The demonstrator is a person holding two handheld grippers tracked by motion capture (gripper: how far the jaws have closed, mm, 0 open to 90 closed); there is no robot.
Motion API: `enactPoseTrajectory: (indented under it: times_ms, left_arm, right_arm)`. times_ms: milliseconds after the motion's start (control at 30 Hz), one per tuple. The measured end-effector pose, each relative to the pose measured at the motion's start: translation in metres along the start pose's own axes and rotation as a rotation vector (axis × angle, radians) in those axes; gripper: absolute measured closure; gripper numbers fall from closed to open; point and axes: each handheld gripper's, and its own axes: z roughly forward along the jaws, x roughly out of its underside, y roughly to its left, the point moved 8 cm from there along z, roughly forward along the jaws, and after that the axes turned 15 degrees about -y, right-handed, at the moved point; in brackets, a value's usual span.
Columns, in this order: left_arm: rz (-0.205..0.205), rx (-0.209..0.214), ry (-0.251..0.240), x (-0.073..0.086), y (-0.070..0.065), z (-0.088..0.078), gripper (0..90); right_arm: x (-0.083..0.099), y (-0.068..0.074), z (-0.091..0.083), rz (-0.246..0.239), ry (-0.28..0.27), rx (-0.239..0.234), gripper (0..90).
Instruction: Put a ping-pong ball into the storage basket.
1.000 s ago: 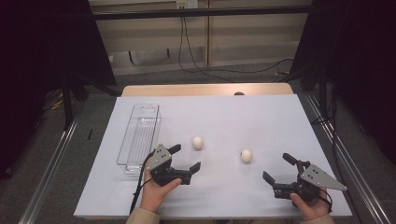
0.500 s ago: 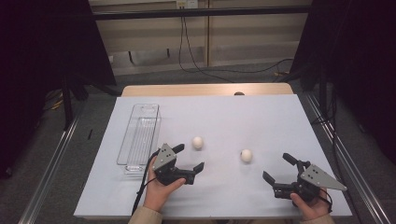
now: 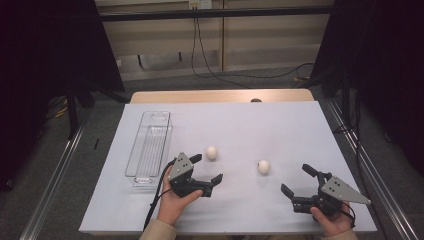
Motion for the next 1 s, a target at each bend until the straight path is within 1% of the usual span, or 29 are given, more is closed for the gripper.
enactPoseTrajectory:
  times_ms: [100, 133, 200, 333, 400, 467, 733, 867, 967, 1000]
  left_arm:
    - [-0.006, -0.002, 0.0, 0.0, 0.0, 0.001, 2.2]
    - [-0.006, -0.003, 0.001, 0.0, -0.001, 0.001, 2.2]
    - [-0.005, 0.001, 0.005, 0.0, -0.001, 0.002, 2.2]
    - [0.0, -0.004, 0.011, 0.001, 0.0, 0.004, 2.2]
    - [-0.003, -0.001, 0.012, 0.001, -0.001, 0.006, 2.3]
    - [0.006, 0.003, 0.02, 0.002, -0.002, 0.008, 2.3]
    - [0.007, 0.022, 0.03, 0.003, -0.007, 0.015, 2.6]
    - [0.001, 0.018, 0.033, 0.005, -0.007, 0.018, 2.6]
    - [0.005, 0.02, 0.042, 0.006, -0.008, 0.02, 2.6]
    - [0.013, 0.021, 0.046, 0.006, -0.008, 0.021, 2.5]
  right_arm:
    - [0.0, 0.001, 0.001, 0.002, 0.0, 0.0, 2.6]
    - [0.0, 0.001, 0.0, -0.002, 0.0, -0.005, 2.6]
    - [-0.001, 0.001, 0.0, 0.001, -0.006, 0.001, 2.6]
    - [0.0, 0.001, 0.0, 0.004, -0.001, 0.003, 2.6]
    - [0.0, 0.001, 0.0, 0.005, -0.001, 0.001, 2.6]
    - [-0.001, 0.001, 0.0, 0.004, -0.005, -0.004, 2.6]
    - [0.0, 0.001, 0.0, 0.002, -0.004, -0.008, 2.6]
    - [-0.001, 0.001, 0.0, 0.006, -0.007, -0.004, 2.6]
    - [-0.001, 0.001, 0.0, 0.006, -0.007, -0.003, 2.6]
    - [-0.001, 0.001, 0.0, 0.003, -0.006, -0.006, 2.6]
